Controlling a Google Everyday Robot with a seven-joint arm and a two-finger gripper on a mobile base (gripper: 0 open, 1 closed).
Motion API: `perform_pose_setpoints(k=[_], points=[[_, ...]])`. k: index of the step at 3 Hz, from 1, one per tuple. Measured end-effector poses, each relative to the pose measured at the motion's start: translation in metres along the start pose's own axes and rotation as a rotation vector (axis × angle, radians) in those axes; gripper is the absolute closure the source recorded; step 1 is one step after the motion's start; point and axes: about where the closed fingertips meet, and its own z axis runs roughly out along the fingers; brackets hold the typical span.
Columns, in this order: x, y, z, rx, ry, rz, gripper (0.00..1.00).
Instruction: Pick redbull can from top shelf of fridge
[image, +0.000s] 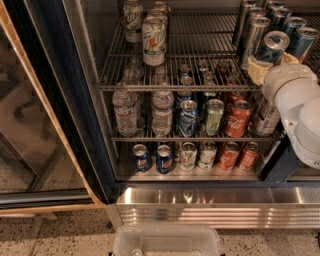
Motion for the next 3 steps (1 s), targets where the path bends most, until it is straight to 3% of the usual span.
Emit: perform_pose_setpoints(k=[3], points=[[-0.016, 0.010, -0.021, -0.060, 0.014, 0.038, 1.00]])
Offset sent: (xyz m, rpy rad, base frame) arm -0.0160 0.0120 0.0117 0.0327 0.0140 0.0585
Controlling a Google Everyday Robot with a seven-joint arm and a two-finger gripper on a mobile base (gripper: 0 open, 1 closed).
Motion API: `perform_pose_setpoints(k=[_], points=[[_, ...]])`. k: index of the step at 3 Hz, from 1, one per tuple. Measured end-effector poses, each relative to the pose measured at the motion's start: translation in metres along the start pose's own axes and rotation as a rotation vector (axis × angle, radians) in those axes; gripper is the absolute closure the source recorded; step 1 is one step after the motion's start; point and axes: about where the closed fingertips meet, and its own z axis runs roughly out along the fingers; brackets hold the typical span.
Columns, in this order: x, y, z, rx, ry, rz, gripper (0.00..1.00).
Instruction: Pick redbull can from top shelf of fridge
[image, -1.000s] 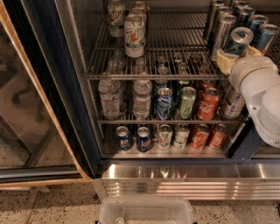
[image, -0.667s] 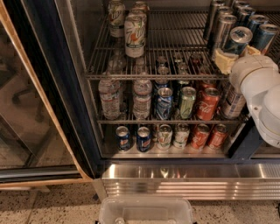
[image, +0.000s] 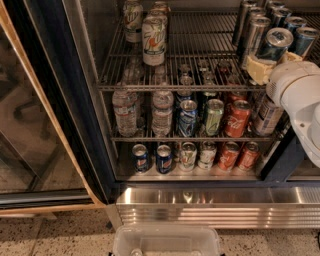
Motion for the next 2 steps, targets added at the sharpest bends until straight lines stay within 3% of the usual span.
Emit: perform_pose_setpoints(k=[2], points=[[-0.008, 0.005, -0.024, -0.033, 0.042, 0.036, 1.00]])
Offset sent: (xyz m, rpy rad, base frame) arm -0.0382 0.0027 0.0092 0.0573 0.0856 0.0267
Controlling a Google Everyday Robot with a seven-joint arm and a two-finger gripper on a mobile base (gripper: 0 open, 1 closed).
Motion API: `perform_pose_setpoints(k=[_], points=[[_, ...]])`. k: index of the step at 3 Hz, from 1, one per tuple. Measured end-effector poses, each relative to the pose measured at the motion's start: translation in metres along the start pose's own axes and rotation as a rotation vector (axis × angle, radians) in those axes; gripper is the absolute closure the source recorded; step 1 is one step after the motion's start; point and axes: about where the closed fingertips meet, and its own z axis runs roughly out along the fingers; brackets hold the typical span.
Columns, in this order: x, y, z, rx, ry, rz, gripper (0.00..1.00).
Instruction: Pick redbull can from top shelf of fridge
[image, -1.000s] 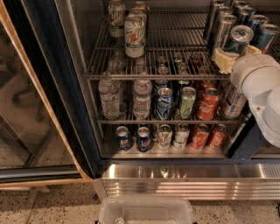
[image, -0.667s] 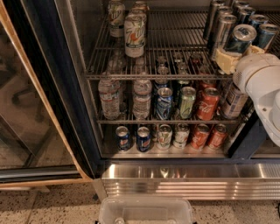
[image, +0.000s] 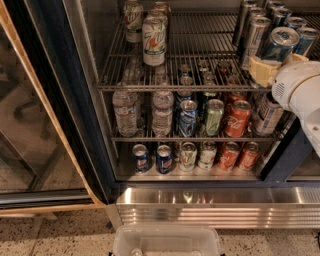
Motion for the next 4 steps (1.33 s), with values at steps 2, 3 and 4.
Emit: perform_pose_setpoints(k=[2, 3, 4], points=[[0.000, 0.006, -0.022, -0.054, 0.063, 0.025, 1.00], [0.004, 0.003, -0.034, -0.092, 0.101, 0.042, 1.00], [0.004, 0.003, -0.034, -0.092, 0.101, 0.042, 1.00]])
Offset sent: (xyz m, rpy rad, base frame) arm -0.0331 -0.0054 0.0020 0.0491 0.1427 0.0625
